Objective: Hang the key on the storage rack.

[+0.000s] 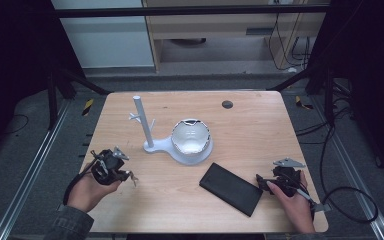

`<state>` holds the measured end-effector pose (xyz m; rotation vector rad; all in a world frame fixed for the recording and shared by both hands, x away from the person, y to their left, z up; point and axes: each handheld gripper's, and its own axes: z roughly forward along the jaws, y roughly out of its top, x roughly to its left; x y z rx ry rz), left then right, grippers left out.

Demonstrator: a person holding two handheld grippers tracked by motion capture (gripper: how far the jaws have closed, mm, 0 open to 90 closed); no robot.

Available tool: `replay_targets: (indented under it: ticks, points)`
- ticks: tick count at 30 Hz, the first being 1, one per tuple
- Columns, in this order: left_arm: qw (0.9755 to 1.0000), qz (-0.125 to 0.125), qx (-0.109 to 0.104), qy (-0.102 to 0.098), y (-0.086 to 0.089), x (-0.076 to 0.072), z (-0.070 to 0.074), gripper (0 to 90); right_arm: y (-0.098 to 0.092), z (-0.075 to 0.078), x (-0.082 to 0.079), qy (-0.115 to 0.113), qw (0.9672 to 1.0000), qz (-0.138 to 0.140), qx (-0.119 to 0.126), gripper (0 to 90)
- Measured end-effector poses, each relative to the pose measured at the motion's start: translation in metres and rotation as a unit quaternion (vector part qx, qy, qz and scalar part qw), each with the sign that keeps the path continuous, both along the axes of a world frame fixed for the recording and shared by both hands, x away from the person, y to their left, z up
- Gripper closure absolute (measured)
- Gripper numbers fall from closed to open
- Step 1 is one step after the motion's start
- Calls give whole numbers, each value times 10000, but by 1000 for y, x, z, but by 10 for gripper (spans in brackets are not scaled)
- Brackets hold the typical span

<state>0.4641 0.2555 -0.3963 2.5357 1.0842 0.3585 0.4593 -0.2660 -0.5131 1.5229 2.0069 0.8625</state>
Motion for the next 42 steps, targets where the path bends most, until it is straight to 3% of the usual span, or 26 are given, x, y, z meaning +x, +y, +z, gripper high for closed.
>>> replay_targets:
  ticks: [8, 11, 28, 42]
  points:
    - [9997, -39, -68, -236, 6, 23, 54, 841, 0, 0, 0, 3, 10000, 4, 4, 6]
    - [9995, -58, -103, -303, 9, 31, 65, 841, 0, 0, 0, 2, 10000, 5, 1, 6]
    - [9991, 136, 27, -400, 16, 55, 105, 841, 0, 0, 0, 3, 10000, 2, -19, 5]
    - [9981, 22, 241, -559, 6, 62, 128, 842, 0, 0, 0, 3, 10000, 2, -17, 5]
